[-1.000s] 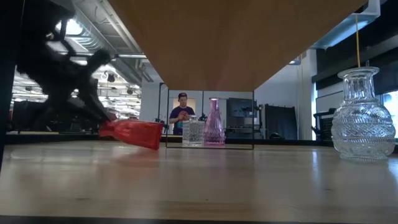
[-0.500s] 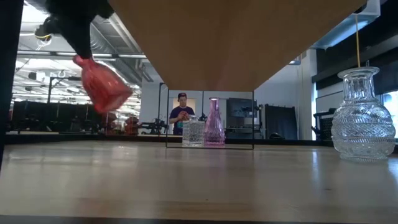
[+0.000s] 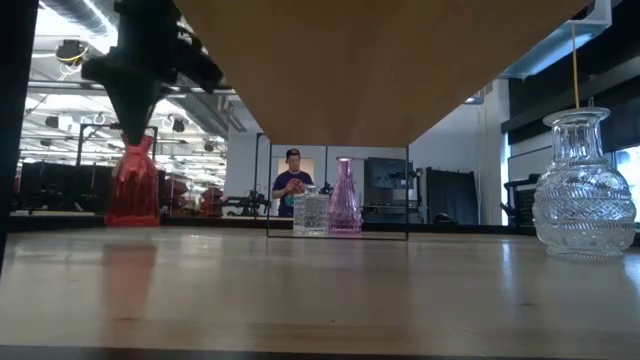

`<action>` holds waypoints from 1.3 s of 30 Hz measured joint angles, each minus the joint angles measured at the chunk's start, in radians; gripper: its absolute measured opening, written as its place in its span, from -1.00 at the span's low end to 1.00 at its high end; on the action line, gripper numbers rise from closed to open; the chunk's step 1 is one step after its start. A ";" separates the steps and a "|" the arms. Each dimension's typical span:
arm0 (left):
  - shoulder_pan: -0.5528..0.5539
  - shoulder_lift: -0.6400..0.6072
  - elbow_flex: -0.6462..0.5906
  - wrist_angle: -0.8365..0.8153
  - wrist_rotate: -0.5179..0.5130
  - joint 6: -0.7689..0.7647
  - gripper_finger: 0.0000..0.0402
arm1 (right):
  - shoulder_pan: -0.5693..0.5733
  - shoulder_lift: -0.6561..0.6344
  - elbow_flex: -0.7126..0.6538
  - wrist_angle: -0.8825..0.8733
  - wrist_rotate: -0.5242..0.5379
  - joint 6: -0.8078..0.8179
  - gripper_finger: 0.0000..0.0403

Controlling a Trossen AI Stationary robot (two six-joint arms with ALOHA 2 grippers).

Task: Sort vases onto shelf
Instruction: Put the red vase on the shelf aligned with the red vases

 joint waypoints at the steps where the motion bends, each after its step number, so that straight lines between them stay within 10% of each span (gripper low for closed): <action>1: 0.000 0.007 0.000 0.000 -0.015 0.000 -0.86 | 0.000 0.000 0.000 0.003 -0.006 0.003 -1.00; 19: 0.000 -0.156 0.060 -0.008 -0.063 -0.123 -0.25 | 0.000 0.000 0.000 0.046 -0.020 -0.002 -1.00; 30: -0.440 -0.516 -0.136 0.180 -0.514 -0.994 -0.24 | 0.000 0.001 0.000 0.047 -0.019 -0.002 -1.00; 39: -0.658 -0.441 -0.526 0.462 -0.610 -1.330 -0.26 | 0.000 0.001 0.000 0.038 -0.021 -0.018 -1.00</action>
